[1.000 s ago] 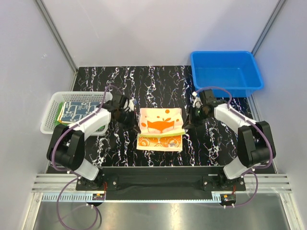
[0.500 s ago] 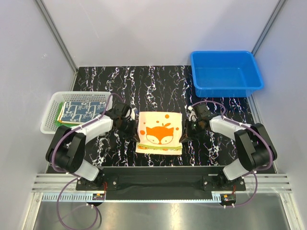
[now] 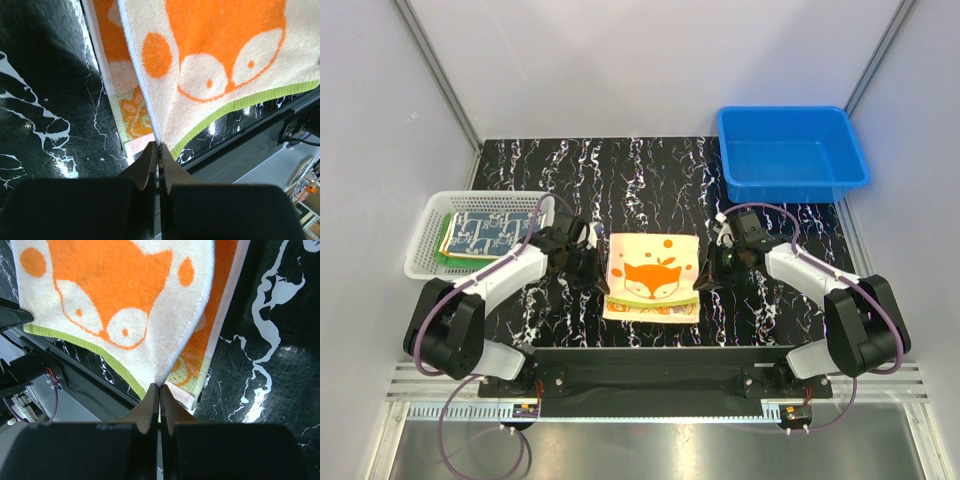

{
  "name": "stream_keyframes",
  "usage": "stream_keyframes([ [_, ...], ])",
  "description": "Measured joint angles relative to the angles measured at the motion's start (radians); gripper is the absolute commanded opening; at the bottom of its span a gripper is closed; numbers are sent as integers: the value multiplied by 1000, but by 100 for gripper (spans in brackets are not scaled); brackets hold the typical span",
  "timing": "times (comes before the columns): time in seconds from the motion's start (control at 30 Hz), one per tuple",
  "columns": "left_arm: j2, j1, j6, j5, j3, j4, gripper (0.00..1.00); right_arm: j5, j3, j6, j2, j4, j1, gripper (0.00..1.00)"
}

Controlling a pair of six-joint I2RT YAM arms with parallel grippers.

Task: Fold and stack the towels
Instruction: Fold the towel

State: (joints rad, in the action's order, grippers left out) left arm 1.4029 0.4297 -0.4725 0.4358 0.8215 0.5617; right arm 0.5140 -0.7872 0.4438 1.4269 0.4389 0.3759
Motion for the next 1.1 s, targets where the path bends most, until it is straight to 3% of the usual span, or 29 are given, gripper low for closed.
stream_keyframes([
  [0.37, 2, 1, -18, 20, -103, -42, 0, 3, 143, 29, -11, -58, 1, 0],
  [1.1, 15, 12, -23, 28, -170, -93, 0, 3, 190, 40, -43, -87, 1, 0],
])
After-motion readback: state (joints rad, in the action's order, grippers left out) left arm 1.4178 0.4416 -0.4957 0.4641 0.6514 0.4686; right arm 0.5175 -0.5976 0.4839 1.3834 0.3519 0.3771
